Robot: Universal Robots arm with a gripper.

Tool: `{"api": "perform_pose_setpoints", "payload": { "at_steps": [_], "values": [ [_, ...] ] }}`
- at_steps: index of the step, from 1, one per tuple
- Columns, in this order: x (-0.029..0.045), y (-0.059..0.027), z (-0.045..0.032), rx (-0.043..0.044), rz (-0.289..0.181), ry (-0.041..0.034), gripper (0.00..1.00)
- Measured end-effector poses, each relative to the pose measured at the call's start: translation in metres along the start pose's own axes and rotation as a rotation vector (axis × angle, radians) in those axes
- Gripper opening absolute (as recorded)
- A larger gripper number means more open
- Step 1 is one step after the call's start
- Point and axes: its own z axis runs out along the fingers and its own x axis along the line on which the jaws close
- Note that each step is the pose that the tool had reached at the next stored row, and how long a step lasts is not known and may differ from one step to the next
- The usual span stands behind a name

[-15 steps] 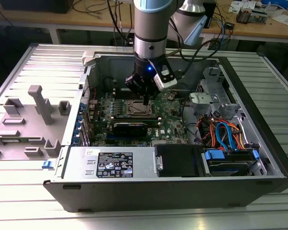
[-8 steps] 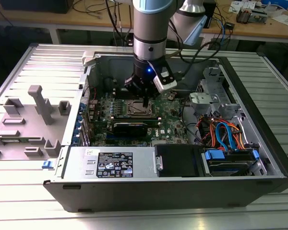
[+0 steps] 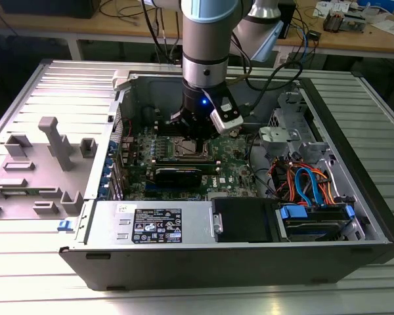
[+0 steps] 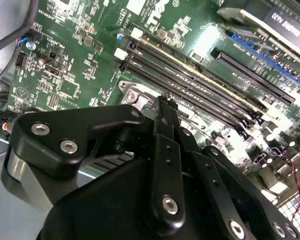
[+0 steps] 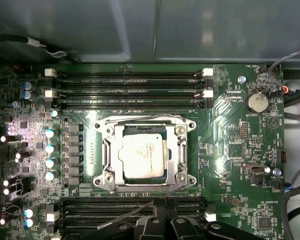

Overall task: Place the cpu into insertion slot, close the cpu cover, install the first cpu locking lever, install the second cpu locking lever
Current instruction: 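Install the second cpu locking lever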

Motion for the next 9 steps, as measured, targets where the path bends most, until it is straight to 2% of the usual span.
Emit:
{"api": "perform_pose_setpoints", "payload": {
  "at_steps": [9],
  "values": [
    [0.0, -0.0002, 0.0004, 0.0008, 0.0, 0.0, 0.11]
  ]
}}
